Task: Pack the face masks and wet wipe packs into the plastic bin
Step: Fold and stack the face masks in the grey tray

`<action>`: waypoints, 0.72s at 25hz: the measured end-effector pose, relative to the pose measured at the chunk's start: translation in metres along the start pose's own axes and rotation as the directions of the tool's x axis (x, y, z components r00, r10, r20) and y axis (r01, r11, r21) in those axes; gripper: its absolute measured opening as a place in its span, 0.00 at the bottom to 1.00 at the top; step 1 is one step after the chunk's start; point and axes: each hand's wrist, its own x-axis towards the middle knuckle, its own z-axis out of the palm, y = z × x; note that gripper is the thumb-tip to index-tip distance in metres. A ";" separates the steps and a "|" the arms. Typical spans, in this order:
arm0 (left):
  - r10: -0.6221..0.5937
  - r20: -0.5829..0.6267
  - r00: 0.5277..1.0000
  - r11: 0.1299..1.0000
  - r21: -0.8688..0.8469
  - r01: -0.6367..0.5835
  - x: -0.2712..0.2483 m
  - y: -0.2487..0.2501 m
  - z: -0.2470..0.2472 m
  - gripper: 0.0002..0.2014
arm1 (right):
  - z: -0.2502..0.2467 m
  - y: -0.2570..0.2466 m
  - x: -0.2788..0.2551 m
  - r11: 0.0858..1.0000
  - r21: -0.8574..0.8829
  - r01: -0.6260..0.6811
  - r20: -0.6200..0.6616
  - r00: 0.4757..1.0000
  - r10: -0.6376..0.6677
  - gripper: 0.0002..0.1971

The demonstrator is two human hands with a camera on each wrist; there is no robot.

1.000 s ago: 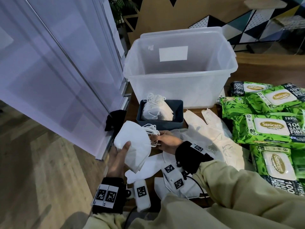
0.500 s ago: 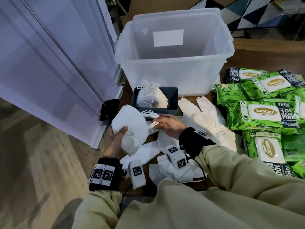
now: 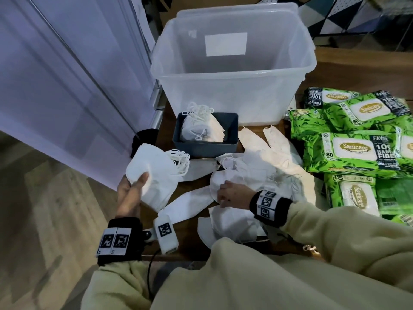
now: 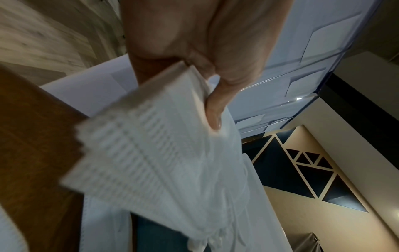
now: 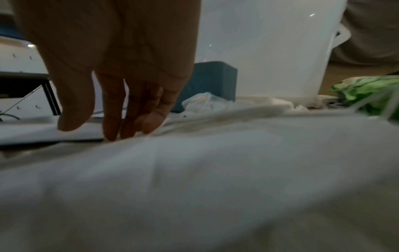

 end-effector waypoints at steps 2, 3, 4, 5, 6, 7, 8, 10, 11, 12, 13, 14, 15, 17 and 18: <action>0.015 0.017 1.000 1.000 0.004 -0.015 -0.003 0.001 0.008 0.21 | 0.008 -0.011 0.012 0.997 -0.082 -0.005 0.044 0.999 0.008 0.21; 0.024 0.020 1.000 1.000 0.000 -0.024 -0.004 0.001 0.010 0.21 | 0.008 -0.013 0.017 0.994 -0.111 -0.008 0.064 0.998 0.016 0.23; 0.024 0.019 1.000 1.000 -0.004 -0.024 -0.005 0.000 0.011 0.22 | 0.006 -0.015 0.020 0.994 -0.109 -0.012 0.077 0.997 0.021 0.23; 0.023 0.013 1.000 1.000 -0.007 -0.023 -0.005 0.000 0.011 0.22 | 0.003 -0.015 0.021 0.998 -0.060 -0.025 0.077 0.997 0.030 0.22; 0.019 0.007 1.000 1.000 -0.008 -0.019 -0.005 -0.001 0.008 0.22 | -0.002 -0.012 0.020 0.998 0.035 -0.050 0.072 0.996 0.047 0.20; 0.017 0.006 1.000 1.000 -0.013 -0.017 -0.006 0.000 0.007 0.21 | -0.009 -0.008 0.019 0.985 0.159 -0.064 0.057 0.997 0.055 0.18; 0.012 0.003 1.000 1.000 -0.012 -0.012 -0.005 0.000 0.003 0.20 | -0.016 -0.001 0.017 0.952 0.302 -0.056 0.023 0.998 0.051 0.14; 0.004 -0.013 1.000 1.000 -0.014 -0.004 -0.003 -0.001 -0.004 0.18 | -0.033 0.015 0.010 0.808 0.589 -0.003 -0.063 0.997 0.049 0.08; 0.005 -0.021 1.000 1.000 -0.022 -0.006 -0.003 -0.002 -0.007 0.17 | -0.040 0.021 0.007 0.710 0.703 0.035 -0.108 0.992 0.058 0.11; 0.007 -0.024 1.000 1.000 -0.029 -0.008 -0.002 -0.002 -0.008 0.16 | -0.046 0.027 0.003 0.611 0.788 0.074 -0.157 0.984 0.083 0.12; 0.015 -0.022 1.000 0.999 -0.035 -0.016 -0.001 -0.003 -0.008 0.16 | -0.051 0.031 -0.001 0.518 0.847 0.116 -0.203 0.972 0.114 0.12; 0.022 -0.012 1.000 0.999 -0.037 -0.023 -0.001 -0.004 -0.006 0.17 | -0.055 0.033 -0.004 0.444 0.882 0.159 -0.242 0.961 0.137 0.11; 0.030 0.000 1.000 0.999 -0.037 -0.030 -0.001 -0.005 -0.003 0.18 | -0.058 0.035 -0.007 0.396 0.897 0.197 -0.274 0.950 0.149 0.10; 0.026 0.012 1.000 0.999 -0.029 -0.025 -0.002 -0.010 0.003 0.21 | -0.063 0.036 -0.013 0.351 0.902 0.250 -0.323 0.932 0.166 0.09; 0.019 0.010 1.000 1.000 -0.020 -0.019 -0.002 -0.013 0.006 0.21 | -0.065 0.036 -0.015 0.330 0.904 0.271 -0.342 0.922 0.182 0.09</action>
